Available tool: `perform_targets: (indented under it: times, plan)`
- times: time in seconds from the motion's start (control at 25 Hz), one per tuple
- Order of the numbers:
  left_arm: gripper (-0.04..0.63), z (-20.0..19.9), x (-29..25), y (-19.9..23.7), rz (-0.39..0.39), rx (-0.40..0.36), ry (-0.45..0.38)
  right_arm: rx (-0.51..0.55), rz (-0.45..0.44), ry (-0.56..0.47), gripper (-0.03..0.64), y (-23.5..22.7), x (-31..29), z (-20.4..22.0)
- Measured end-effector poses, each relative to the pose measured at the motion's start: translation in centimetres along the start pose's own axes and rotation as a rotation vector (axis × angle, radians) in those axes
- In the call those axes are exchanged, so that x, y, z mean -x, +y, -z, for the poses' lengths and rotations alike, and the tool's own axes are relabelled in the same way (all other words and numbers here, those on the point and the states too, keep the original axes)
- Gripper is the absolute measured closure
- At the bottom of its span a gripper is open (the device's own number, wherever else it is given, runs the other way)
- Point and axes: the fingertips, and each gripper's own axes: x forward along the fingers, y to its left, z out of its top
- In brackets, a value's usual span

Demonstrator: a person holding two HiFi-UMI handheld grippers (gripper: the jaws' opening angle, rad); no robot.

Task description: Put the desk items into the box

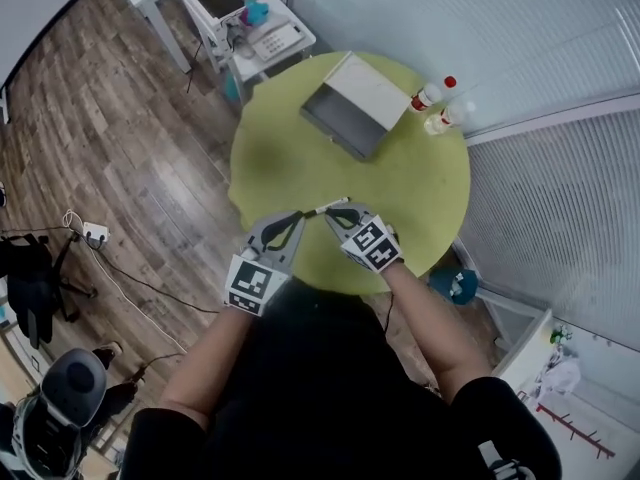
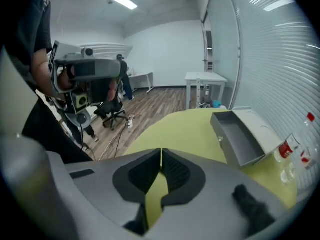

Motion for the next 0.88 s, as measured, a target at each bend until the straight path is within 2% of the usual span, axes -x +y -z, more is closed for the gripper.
perform_targets:
  times: [0.2,0.56,0.76,0.88]
  plan:
    - [0.581,0.9,-2.2,1.2,-0.064,0.008,-0.020,0.107,-0.159,0.140,0.597,-0.1,-3.5,3.2]
    - [0.581,2.5,-4.1,2.4,-0.134,0.024,0.005,0.490,-0.366,0.398,0.597,-0.4,-7.4,7.5]
    - [0.581,3.3,-4.0,2.7,-0.171,0.038,0.010,0.619,-0.427,0.487,0.590,-1.0,-8.8,8.9]
    - [0.581,4.0,-3.9,3.1,-0.197,0.055,0.011,0.668,-0.439,0.533,0.521,-1.6,-9.7,9.7]
